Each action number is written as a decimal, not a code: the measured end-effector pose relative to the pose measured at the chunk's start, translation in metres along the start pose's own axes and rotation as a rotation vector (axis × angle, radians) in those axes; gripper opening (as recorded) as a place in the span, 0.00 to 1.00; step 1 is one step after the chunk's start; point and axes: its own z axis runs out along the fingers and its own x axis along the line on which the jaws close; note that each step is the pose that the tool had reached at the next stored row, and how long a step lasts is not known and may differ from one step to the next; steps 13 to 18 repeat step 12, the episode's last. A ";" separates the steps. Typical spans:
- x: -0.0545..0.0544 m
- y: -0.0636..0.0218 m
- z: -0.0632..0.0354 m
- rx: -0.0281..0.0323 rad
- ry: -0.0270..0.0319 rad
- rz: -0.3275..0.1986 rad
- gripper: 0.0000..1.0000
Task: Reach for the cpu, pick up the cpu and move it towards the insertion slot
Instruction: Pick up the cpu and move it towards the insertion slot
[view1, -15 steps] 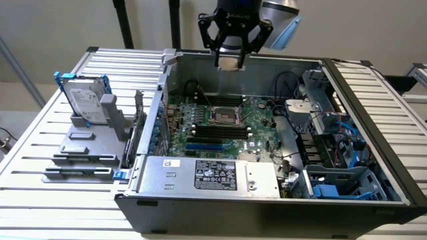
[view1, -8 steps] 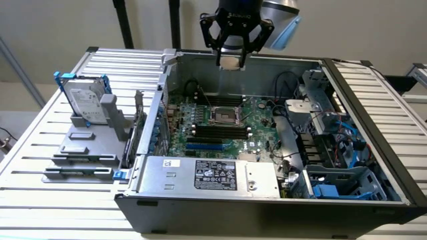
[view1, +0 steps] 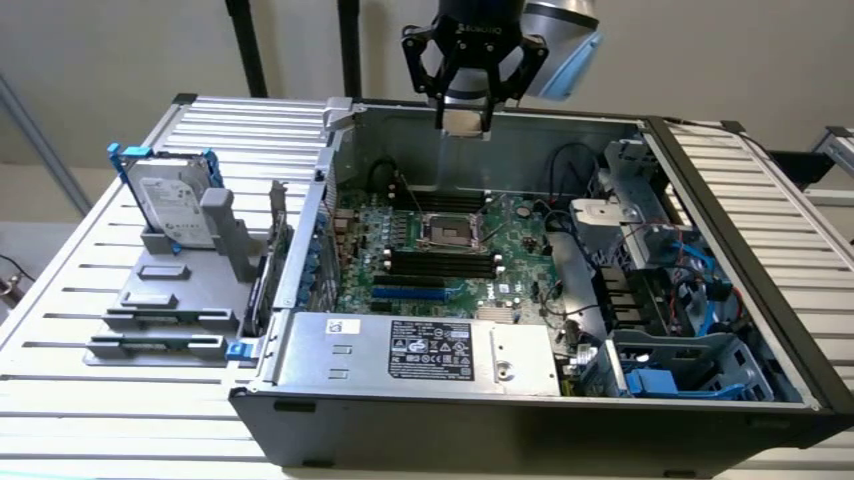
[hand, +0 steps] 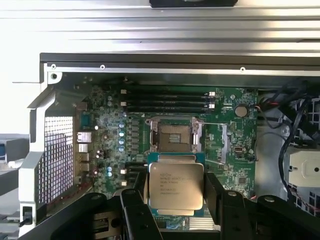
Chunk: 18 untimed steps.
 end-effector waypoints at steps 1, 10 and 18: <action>0.000 0.0010 0.0004 0.0001 -0.0013 0.001 0.55; 0.000 0.0039 0.0026 -0.0001 -0.0036 0.005 0.55; 0.000 0.0039 0.0025 0.0000 -0.0036 0.005 0.55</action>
